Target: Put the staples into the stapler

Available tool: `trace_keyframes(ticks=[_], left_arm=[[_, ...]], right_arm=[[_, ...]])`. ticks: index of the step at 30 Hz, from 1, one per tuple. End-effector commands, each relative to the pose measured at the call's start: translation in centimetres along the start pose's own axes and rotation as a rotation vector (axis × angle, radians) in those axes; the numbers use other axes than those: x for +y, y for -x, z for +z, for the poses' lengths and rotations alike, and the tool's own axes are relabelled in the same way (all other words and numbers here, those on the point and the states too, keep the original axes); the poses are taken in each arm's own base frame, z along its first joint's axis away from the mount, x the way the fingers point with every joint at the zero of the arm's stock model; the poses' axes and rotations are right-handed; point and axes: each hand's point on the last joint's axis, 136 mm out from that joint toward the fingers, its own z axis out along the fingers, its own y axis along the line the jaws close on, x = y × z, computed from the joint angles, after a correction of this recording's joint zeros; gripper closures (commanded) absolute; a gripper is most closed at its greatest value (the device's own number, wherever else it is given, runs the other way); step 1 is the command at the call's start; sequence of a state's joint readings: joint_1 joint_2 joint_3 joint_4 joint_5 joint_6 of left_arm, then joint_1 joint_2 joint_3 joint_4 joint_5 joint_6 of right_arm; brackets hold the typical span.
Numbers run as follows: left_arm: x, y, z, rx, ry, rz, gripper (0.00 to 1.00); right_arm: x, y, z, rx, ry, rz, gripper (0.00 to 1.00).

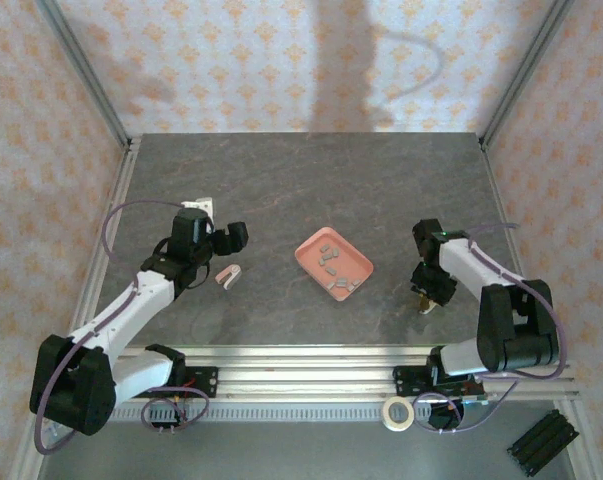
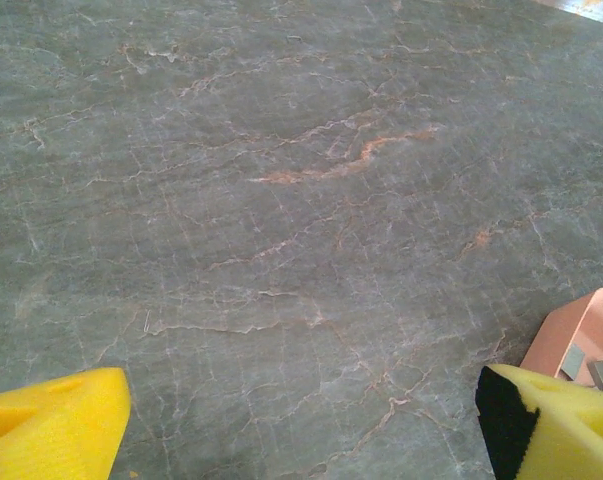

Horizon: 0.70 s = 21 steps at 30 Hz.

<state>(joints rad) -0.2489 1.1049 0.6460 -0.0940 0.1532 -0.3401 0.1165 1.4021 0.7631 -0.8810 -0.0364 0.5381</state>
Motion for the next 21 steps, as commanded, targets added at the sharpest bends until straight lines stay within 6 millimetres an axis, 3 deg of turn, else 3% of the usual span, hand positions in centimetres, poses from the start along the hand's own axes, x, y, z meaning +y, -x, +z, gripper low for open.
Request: trace_keyframes(ticks=[1,6,11,13,17,21], left_arm=[[0.1,-0.4,-0.7,0.004,0.001,0.003,0.09],[0.1,-0.6,-1.1,-0.007,-0.006,-0.001,0.10],[0.1,-0.8,-1.1,-0.006,-0.015,-0.010,0.10],[-0.1,-0.9,-1.0,-0.002,-0.029,-0.013,0.10],[-0.6,-1.1,-1.1,-0.003,-0.057,-0.014,0.10],[-0.6,-1.2,-1.2,0.000,-0.061,-0.011,0.10]], right_arm=[[3.2,0.5,-0.4,-0.034,0.147,-0.017,0.67],[3.1,1.1,-2.2,-0.118,0.186,-0.011,0.72],[1.0,1.8,-3.7,-0.194,0.030,-0.047,0.74],[0.9,1.7,-3.8,-0.192,0.021,-0.050,0.69],[0.9,1.1,-3.0,-0.159,0.025,-0.025,0.49],[0.9,0.7,-1.3,-0.101,-0.010,-0.027,0.43]])
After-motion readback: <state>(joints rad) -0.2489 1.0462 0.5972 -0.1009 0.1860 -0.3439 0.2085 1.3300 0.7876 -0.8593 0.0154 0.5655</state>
